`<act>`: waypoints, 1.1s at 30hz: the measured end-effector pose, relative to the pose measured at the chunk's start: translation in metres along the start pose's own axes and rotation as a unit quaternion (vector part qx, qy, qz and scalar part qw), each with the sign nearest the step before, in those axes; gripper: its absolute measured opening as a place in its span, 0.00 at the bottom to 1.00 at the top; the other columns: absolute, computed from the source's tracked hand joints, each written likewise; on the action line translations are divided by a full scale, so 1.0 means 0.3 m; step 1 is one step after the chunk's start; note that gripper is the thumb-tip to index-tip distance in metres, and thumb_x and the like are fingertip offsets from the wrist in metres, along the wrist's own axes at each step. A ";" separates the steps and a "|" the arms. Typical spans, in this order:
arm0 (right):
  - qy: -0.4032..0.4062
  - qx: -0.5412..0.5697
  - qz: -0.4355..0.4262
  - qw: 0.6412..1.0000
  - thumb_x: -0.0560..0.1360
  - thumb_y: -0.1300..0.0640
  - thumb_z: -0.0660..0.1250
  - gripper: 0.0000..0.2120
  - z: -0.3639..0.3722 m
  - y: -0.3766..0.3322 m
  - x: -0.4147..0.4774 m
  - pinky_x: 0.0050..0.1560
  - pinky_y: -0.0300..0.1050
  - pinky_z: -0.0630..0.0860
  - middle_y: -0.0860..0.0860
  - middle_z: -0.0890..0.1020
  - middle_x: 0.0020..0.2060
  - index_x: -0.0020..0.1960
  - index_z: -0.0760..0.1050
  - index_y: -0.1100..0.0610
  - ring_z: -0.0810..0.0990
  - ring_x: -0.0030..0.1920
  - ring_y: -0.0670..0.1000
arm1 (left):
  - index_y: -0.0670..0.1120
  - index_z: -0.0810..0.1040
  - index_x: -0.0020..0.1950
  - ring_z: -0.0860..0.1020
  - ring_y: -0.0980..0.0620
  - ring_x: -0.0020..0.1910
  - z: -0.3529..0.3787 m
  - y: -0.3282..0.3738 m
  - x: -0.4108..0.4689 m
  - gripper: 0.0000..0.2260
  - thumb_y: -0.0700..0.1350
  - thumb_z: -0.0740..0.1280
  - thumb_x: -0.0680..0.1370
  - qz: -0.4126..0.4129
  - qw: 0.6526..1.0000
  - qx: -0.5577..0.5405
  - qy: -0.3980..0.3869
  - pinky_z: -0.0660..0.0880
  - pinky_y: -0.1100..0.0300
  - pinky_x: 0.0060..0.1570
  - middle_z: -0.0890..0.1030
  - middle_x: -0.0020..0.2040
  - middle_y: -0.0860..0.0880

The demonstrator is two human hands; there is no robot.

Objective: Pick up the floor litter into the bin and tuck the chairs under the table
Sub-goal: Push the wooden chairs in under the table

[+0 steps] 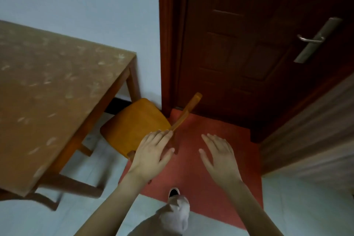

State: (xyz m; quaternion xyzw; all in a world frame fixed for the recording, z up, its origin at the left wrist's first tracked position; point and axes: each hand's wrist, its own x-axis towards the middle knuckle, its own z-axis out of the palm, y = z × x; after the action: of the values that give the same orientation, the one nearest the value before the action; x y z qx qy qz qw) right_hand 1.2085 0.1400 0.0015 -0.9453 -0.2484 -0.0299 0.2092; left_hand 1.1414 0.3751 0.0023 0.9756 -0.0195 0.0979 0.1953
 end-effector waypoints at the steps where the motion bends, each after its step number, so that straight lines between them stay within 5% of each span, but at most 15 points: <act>1: -0.008 0.002 -0.022 1.000 0.79 0.43 0.55 0.25 0.020 0.012 0.054 0.72 0.55 0.62 0.53 0.75 0.68 0.71 0.71 0.53 0.70 0.70 0.56 | 0.49 0.68 0.72 0.68 0.49 0.69 0.014 -0.023 0.018 0.23 0.58 0.55 0.80 -0.019 1.000 0.006 0.000 0.63 0.51 0.69 0.72 0.69 0.51; 10: -0.093 -0.014 -0.184 0.978 0.78 0.38 0.57 0.28 0.110 0.066 0.492 0.75 0.52 0.55 0.48 0.70 0.72 0.74 0.67 0.49 0.61 0.75 0.50 | 0.49 0.68 0.72 0.70 0.49 0.67 0.071 -0.153 0.201 0.26 0.63 0.56 0.79 -0.091 0.996 0.020 0.015 0.66 0.52 0.66 0.74 0.67 0.50; 19: -0.218 -0.003 -0.330 0.918 0.78 0.33 0.53 0.29 0.229 0.135 0.708 0.77 0.52 0.49 0.44 0.73 0.69 0.72 0.70 0.48 0.61 0.75 0.48 | 0.52 0.68 0.70 0.72 0.54 0.60 0.179 -0.142 0.185 0.25 0.65 0.56 0.78 -0.219 0.975 -0.019 0.017 0.67 0.57 0.61 0.76 0.61 0.55; 23: -0.264 -0.003 -0.372 0.890 0.76 0.29 0.47 0.34 0.284 0.191 0.759 0.74 0.49 0.52 0.44 0.77 0.64 0.71 0.71 0.48 0.70 0.68 0.47 | 0.55 0.67 0.71 0.75 0.53 0.57 0.246 -0.096 0.176 0.26 0.66 0.55 0.77 -0.292 0.956 -0.019 0.004 0.65 0.57 0.60 0.78 0.58 0.55; 26: -0.265 -0.003 -0.412 0.872 0.76 0.28 0.45 0.34 0.296 0.211 0.791 0.67 0.45 0.57 0.42 0.80 0.58 0.67 0.75 0.47 0.73 0.61 0.46 | 0.56 0.75 0.62 0.76 0.53 0.53 0.295 -0.061 0.172 0.25 0.68 0.51 0.77 -0.328 0.944 0.022 0.015 0.67 0.56 0.57 0.80 0.52 0.56; 33: -0.258 0.144 -0.370 0.881 0.68 0.26 0.61 0.26 0.339 0.234 0.834 0.58 0.39 0.57 0.35 0.79 0.47 0.53 0.82 0.43 0.72 0.50 0.39 | 0.55 0.81 0.50 0.73 0.57 0.42 0.332 -0.006 0.202 0.22 0.70 0.59 0.73 -0.418 0.898 0.001 0.135 0.65 0.59 0.48 0.77 0.40 0.59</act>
State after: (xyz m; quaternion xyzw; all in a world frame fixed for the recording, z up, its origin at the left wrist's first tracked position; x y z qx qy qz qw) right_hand 1.4563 0.2407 -0.0777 -0.7179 -0.6271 0.1762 0.2456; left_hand 1.2191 0.3385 -0.0766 0.8714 0.4172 0.1375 0.2183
